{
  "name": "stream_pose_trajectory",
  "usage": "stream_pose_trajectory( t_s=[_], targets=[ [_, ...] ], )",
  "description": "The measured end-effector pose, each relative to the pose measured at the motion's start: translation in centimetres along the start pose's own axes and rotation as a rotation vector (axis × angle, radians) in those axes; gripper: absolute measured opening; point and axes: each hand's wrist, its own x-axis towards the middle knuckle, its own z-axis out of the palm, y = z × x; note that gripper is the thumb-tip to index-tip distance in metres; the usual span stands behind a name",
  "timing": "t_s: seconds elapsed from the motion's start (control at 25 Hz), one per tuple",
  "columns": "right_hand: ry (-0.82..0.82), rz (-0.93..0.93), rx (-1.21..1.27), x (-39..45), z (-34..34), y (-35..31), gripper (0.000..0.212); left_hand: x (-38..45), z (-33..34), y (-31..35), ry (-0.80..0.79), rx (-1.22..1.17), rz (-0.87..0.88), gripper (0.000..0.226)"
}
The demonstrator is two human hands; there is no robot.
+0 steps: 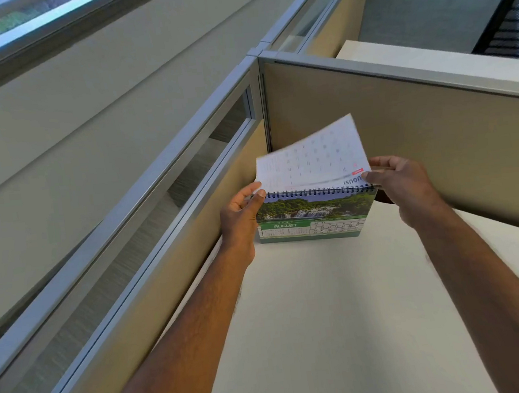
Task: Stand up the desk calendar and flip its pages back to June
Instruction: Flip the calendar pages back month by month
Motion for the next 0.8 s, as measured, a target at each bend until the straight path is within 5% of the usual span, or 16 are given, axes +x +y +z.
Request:
stream_pose_trajectory(
  t_s=[0.16, 0.44, 0.6, 0.8],
  targets=[
    [-0.195, -0.024, 0.187, -1.6, -0.9, 1.1, 0.029, 0.0, 0.0, 0.1, -0.035, -0.053, 0.003, 0.064],
    [-0.203, -0.216, 0.15, -2.6, -1.2, 2.9, 0.026, 0.2, -0.3, 0.3, -0.045, 0.07, -0.03, 0.02],
    [-0.192, -0.303, 0.108, -3.1, -1.6, 3.4, 0.019, 0.3, -1.0, 0.7, -0.12, 0.078, -0.026, 0.012],
    [-0.182, -0.313, -0.029, -3.0, -1.8, 4.7, 0.029, 0.5, -1.9, 1.1, -0.233, 0.066, -0.024, 0.031]
  ],
)
